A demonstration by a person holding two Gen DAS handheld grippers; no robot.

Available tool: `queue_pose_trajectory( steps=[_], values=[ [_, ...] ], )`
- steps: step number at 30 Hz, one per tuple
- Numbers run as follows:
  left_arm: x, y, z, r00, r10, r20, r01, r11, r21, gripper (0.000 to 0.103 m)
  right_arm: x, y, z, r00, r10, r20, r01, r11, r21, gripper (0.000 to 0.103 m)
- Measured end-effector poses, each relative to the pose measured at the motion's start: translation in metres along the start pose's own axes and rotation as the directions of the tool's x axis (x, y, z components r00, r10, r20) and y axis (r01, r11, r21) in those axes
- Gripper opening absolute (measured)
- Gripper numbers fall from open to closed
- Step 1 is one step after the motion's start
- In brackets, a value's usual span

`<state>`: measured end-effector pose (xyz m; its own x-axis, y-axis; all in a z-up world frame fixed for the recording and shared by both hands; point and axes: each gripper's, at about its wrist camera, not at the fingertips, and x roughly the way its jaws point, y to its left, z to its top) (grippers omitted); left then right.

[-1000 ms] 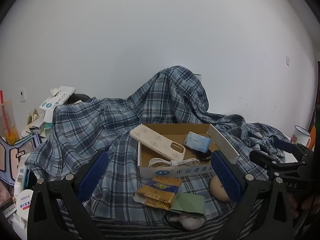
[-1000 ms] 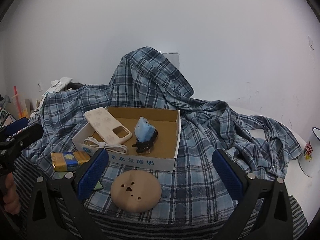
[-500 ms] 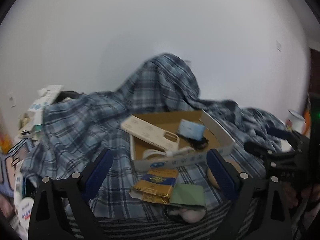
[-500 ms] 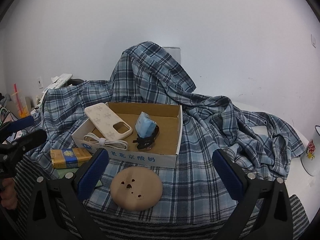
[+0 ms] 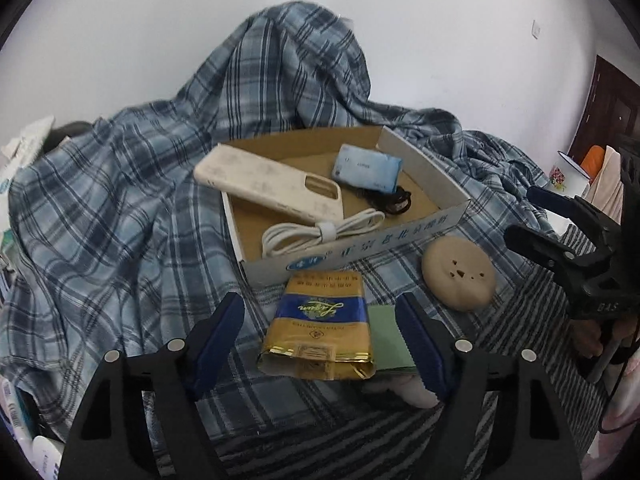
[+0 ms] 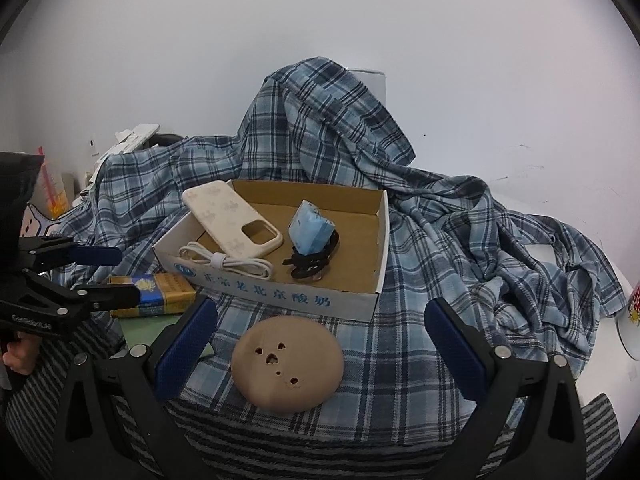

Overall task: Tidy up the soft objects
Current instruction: 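Grasp the gold tea packet with the left tool while the right tool grasps the tan coaster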

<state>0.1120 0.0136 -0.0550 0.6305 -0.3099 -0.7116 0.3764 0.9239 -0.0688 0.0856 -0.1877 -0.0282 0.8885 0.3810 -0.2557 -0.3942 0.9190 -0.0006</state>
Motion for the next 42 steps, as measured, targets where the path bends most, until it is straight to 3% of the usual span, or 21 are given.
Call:
queue_pose_trajectory(
  steps=[4, 8, 11, 18, 25, 34, 39, 42],
  values=[
    [0.013, 0.001, -0.002, 0.998, -0.025, -0.057, 0.025, 1.000, -0.006, 0.073, 0.001, 0.001, -0.001, 1.000, 0.002, -0.003, -0.002, 1.000, -0.002, 0.103],
    [0.024, 0.003, -0.003, 0.993, -0.031, -0.113, 0.029, 0.999, -0.023, 0.061, 0.003, 0.001, -0.001, 1.000, 0.003, -0.011, -0.003, 1.000, 0.002, 0.103],
    [0.021, 0.004, -0.003, 0.994, -0.041, -0.103, 0.038, 0.999, -0.029, 0.055, 0.003, 0.000, -0.002, 1.000, 0.000, -0.012, 0.000, 1.000, 0.008, 0.103],
    [-0.019, -0.019, -0.005, 0.998, 0.023, 0.061, -0.022, 1.000, -0.009, 0.054, 0.002, -0.002, -0.002, 1.000, 0.000, -0.009, 0.000, 1.000, 0.019, 0.103],
    [-0.046, -0.038, -0.003, 0.971, 0.090, 0.221, -0.073, 0.994, -0.086, 0.054, 0.001, 0.000, -0.003, 1.000, 0.001, -0.004, -0.001, 1.000, 0.009, 0.103],
    [-0.045, -0.043, -0.008, 0.949, 0.134, 0.284, -0.112, 0.989, -0.095, 0.054, -0.002, 0.007, -0.005, 1.000, 0.018, -0.009, -0.019, 1.000, -0.009, 0.103],
    [-0.044, -0.044, -0.010, 0.948, 0.133, 0.291, -0.109, 0.989, -0.098, 0.054, 0.007, 0.009, -0.006, 0.997, 0.056, -0.059, -0.057, 0.998, -0.012, 0.103],
    [-0.043, -0.047, -0.010, 0.945, 0.144, 0.294, -0.122, 0.988, -0.091, 0.054, 0.015, 0.011, -0.007, 0.987, 0.091, -0.133, -0.092, 0.996, -0.004, 0.103]
  ],
)
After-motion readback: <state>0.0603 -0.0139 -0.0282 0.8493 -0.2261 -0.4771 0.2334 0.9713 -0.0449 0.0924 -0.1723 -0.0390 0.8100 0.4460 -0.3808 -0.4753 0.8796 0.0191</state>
